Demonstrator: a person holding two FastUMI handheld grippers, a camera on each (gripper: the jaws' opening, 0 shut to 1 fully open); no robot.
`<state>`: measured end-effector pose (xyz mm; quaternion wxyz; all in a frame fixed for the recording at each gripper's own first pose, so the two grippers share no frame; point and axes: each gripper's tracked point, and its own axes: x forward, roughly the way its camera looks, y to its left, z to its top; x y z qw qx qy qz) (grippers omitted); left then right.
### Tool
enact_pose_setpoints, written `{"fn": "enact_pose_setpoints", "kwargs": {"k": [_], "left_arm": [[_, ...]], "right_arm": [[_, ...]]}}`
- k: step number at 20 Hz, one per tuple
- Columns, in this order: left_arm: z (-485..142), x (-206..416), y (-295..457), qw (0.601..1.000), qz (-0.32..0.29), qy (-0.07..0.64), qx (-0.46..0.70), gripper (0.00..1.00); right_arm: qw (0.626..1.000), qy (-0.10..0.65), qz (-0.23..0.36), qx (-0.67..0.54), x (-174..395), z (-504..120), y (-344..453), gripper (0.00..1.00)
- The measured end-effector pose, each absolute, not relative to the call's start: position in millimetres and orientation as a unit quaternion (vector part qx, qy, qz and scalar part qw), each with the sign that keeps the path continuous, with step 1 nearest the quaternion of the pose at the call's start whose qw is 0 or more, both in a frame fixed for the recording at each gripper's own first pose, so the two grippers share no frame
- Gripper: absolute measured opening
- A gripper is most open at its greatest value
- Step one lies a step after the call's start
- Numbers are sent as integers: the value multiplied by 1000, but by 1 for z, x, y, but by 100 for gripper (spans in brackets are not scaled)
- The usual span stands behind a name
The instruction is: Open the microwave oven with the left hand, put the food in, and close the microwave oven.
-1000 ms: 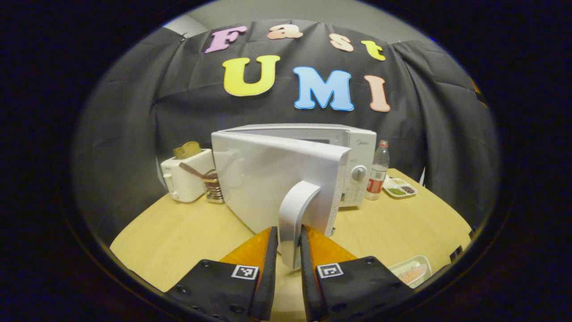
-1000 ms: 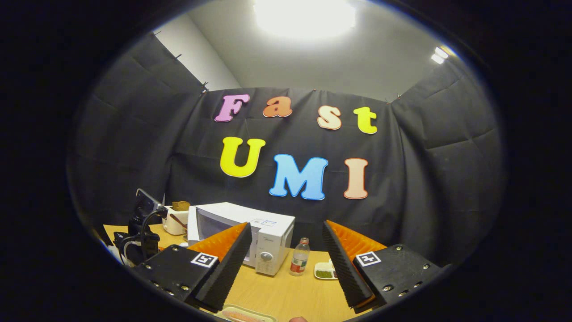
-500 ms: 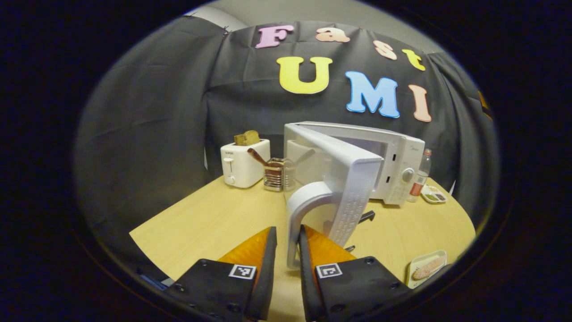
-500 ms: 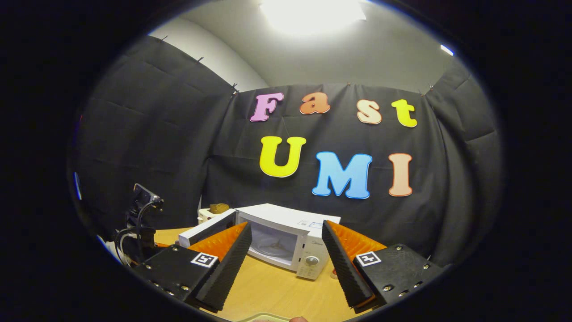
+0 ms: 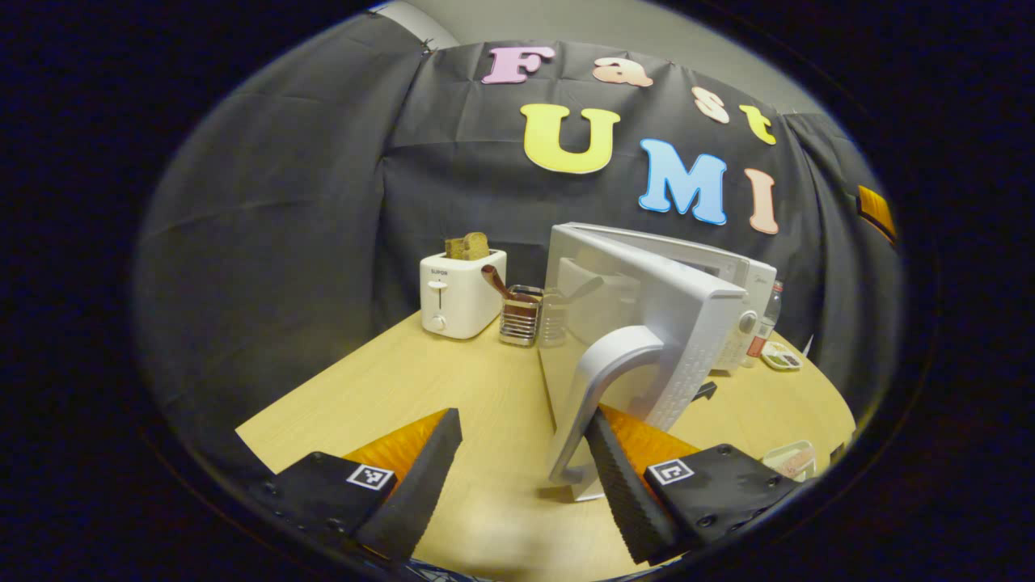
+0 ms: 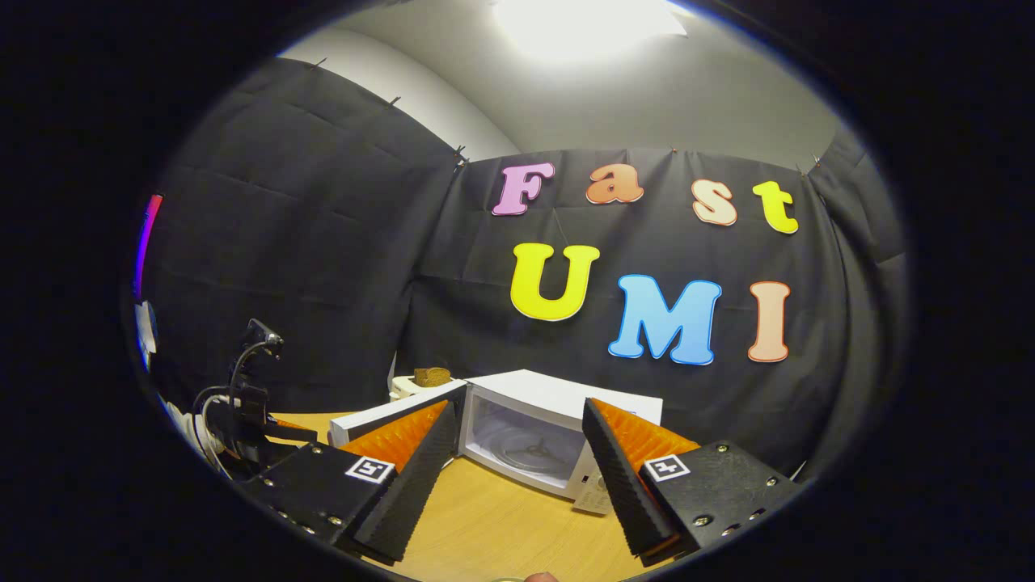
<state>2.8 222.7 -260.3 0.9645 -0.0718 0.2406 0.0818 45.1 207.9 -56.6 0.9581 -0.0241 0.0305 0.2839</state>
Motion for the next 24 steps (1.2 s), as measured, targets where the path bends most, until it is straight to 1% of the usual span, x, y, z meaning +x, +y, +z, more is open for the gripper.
{"fn": "enact_pose_setpoints", "kwargs": {"k": [3, 4, 7, 8, 9, 13, 17, 19, 21, 24], "left_arm": [[-261, 2, 235, 962, 73, 250, -79, 99], [-262, 1, 237, 961, 74, 257, -78, 98], [-253, -9, 239, 963, 83, 255, -40, 99], [-250, -14, 241, 961, 91, 259, -24, 98], [-247, -22, 244, 960, 102, 262, -11, 100], [-207, -45, 223, 967, 113, 229, -6, 97], [-168, -67, 200, 972, 116, 202, -22, 96], [-154, -81, 194, 974, 122, 190, -27, 97], [-141, -91, 186, 975, 126, 181, -32, 98], [-126, -110, 178, 973, 148, 171, -54, 96]], "right_arm": [[959, 37, 281, -29, 48, -62, 212, 96], [959, 41, 278, -28, 49, -64, 212, 96], [963, 49, 266, -22, 50, -68, 205, 96], [963, 54, 265, -19, 50, -70, 204, 96], [962, 63, 265, -17, 50, -75, 201, 96], [958, 123, 260, -17, 47, -111, 181, 96], [930, 235, 280, -46, 35, -181, 164, 97], [922, 258, 281, -67, 32, -200, 153, 97], [911, 279, 294, -79, 22, -221, 147, 97], [883, 315, 334, -96, -5, -252, 142, 97]]}}
